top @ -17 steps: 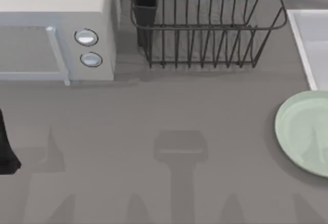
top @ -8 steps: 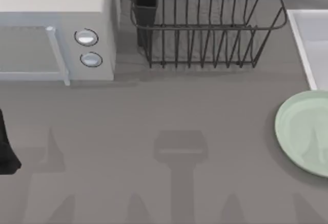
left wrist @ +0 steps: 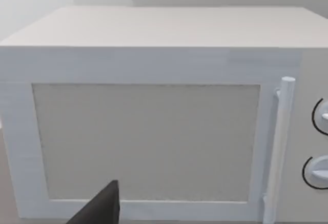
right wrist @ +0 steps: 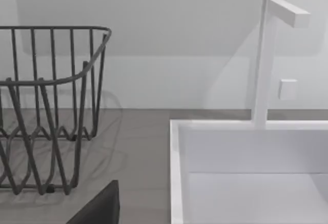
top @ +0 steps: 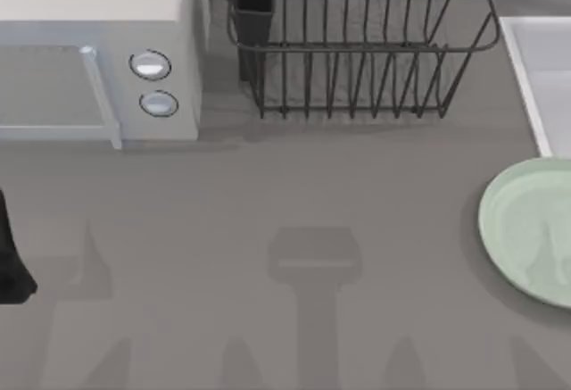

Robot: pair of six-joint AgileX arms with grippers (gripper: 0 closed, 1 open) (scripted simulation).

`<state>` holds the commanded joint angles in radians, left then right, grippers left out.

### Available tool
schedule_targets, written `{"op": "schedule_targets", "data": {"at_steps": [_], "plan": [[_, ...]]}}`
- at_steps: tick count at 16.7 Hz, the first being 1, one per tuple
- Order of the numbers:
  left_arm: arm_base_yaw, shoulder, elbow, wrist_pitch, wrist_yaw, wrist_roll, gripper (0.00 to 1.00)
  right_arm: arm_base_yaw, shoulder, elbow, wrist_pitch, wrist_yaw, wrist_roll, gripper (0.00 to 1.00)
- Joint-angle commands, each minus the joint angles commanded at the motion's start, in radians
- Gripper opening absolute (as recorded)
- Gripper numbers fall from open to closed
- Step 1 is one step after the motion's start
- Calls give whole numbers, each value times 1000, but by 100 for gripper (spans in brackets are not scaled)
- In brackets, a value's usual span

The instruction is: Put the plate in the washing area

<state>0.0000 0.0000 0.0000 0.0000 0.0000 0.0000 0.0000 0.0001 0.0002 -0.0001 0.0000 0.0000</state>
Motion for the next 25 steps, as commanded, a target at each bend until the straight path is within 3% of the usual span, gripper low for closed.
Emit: {"op": "schedule_targets", "data": {"at_steps": [7,19,25], "plan": [[0,0,0,0,0,0,100,57,295,257,-201,0,59,100],[0,0,0,0,0,0,100,245,1468,1123,-870,1,257,100],[0,0,0,0,0,0,100,305,1845,1397,-1083,1,320,100]]}}
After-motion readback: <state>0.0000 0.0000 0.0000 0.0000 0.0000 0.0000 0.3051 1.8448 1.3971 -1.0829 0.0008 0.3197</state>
